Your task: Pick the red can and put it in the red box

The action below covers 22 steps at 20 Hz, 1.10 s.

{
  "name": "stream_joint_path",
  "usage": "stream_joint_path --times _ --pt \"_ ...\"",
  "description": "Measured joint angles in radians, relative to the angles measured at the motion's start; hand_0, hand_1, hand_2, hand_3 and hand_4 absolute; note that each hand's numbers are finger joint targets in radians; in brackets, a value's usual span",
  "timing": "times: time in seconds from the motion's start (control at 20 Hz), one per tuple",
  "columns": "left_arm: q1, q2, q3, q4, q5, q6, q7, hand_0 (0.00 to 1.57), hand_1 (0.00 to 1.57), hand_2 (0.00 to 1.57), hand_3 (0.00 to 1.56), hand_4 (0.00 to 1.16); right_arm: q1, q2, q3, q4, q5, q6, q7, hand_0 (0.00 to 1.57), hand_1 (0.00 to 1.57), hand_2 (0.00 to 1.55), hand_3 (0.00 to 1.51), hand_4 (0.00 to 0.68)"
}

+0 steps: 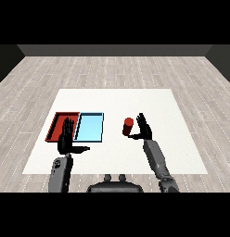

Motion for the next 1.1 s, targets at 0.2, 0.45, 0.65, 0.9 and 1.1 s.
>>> stream_joint_path --times 0.2,0.45,0.65,0.9,1.1 --pt "-0.008 0.008 0.01 0.017 0.01 -0.013 -0.013 0.0 0.0 0.0 0.0 0.0 -0.027 0.007 0.004 0.018 -0.021 -0.016 0.018 0.0 0.0 0.0 0.0 0.0" --pt "0.022 0.014 0.008 -0.029 0.024 -0.026 -0.002 0.0 0.0 0.0 0.0 0.0 -0.088 0.002 0.011 0.094 -0.04 -0.022 0.003 0.0 0.0 0.0 0.0 0.0" --pt "0.001 0.006 0.001 -0.008 0.012 -0.014 -0.004 0.0 0.0 0.0 0.0 0.0 -0.111 -0.004 0.006 0.135 -0.039 -0.022 -0.006 0.0 0.0 0.0 0.0 0.0" --pt "-0.005 0.005 0.0 0.005 0.007 -0.014 -0.014 0.0 0.0 0.0 0.0 0.0 -0.117 -0.004 0.01 0.169 -0.038 -0.035 -0.015 0.0 0.0 0.0 0.0 0.0" --pt "-0.009 0.01 0.013 0.018 0.014 -0.019 -0.027 0.0 0.0 0.0 0.0 0.0 -0.177 0.007 0.035 0.278 -0.062 -0.065 -0.073 0.0 0.0 0.0 0.0 0.0"
